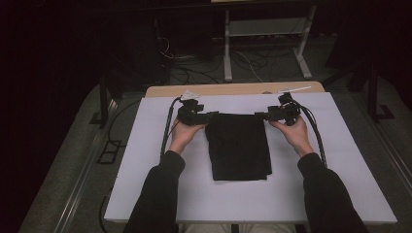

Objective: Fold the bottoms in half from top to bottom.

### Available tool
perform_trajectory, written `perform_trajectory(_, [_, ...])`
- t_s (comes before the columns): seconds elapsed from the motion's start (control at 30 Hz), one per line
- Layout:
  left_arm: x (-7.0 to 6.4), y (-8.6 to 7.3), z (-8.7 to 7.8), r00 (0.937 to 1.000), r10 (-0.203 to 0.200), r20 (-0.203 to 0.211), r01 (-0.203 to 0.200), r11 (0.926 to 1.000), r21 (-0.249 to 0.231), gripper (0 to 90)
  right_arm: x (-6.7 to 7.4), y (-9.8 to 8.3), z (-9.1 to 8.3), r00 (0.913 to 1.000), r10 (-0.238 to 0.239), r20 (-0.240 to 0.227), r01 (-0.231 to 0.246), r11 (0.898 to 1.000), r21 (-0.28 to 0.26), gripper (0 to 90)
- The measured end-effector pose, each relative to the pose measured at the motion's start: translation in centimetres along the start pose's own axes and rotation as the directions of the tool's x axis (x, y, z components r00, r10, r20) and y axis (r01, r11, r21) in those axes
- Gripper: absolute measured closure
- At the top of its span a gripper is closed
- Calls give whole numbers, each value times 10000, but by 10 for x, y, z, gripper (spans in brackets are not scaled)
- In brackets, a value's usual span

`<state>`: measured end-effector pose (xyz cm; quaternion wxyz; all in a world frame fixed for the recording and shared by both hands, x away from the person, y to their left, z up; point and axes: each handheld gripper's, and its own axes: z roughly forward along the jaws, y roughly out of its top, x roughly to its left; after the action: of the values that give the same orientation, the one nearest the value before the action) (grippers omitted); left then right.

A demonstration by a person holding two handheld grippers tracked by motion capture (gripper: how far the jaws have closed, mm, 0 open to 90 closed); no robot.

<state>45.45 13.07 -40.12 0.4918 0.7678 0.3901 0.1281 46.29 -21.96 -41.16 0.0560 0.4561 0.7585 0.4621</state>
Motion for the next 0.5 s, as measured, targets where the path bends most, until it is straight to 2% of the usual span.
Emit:
perform_trajectory(0.07, [1,-3,-1,9998,-118,184,115,9998,189,109,2,-3,-4,9998,-47,198,49,9999,-122,69])
perform_trajectory(0.13, [1,-7,-2,9999,-64,94,61,9993,370,17,4,-5,-7,9987,70,498,-56,9996,-274,6])
perform_trajectory(0.17, [1,-9,-3,9999,-90,91,86,9992,383,0,4,-6,-9,9985,81,547,-63,9994,-330,1])
perform_trajectory(0.37, [-2,-23,-13,10000,-30,0,30,9995,304,0,8,-12,-19,9995,19,330,-9,9995,-331,0])
perform_trajectory(0.5, [-5,-26,-21,10000,43,-41,-42,9998,176,0,11,-17,-26,9999,-29,146,35,9990,-454,0])
